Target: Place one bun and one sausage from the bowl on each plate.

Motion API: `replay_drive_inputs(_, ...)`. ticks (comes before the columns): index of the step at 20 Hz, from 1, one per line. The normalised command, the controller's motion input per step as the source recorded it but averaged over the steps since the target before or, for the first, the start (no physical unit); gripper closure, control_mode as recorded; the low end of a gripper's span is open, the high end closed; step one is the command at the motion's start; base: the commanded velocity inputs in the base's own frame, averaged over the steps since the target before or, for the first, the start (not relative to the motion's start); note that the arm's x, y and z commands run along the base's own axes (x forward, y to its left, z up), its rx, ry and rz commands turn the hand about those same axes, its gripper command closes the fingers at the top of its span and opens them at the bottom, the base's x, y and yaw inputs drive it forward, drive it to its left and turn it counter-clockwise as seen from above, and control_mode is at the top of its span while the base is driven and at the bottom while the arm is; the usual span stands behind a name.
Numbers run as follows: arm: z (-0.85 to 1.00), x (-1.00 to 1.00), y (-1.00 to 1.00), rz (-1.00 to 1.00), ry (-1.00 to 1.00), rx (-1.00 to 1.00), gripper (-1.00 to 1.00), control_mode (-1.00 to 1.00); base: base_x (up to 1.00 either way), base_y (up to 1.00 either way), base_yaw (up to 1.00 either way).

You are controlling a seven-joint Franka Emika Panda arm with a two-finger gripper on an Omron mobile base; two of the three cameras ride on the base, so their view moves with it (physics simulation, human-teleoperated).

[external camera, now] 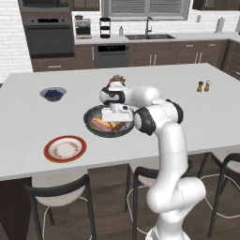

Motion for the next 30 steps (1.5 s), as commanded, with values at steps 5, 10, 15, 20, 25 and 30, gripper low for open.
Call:
replay_drive_inputs(5,-0.52,-0.02,0.01,0.01,-0.03,0.00,-1.00,-1.00,0.00,0.00,0.00)
replay_drive_inputs(10,-0.20,0.00,0.22,0.02,-0.01,-0.02,-1.00,-1.00,0.00,0.00,0.00)
replay_drive_inputs(15,-0.31,0.00,0.00,0.01,0.00,0.02,1.00,-1.00,0.00,0.00,0.00)
replay_drive_inputs(20,-0.03,-0.02,0.00,0.00,0.00,0.00,1.00,-1.00,0.00,0.00,0.00)
replay_drive_inputs(25,0.13,-0.24,-0.09,0.01,-0.16,0.00,1.00,-1.00,0.00,0.00,0.00)
replay_drive_inputs(30,0.80,-0.54,-0.38,0.06,-0.16,0.00,1.00,-1.00,0.00,0.00,0.00)
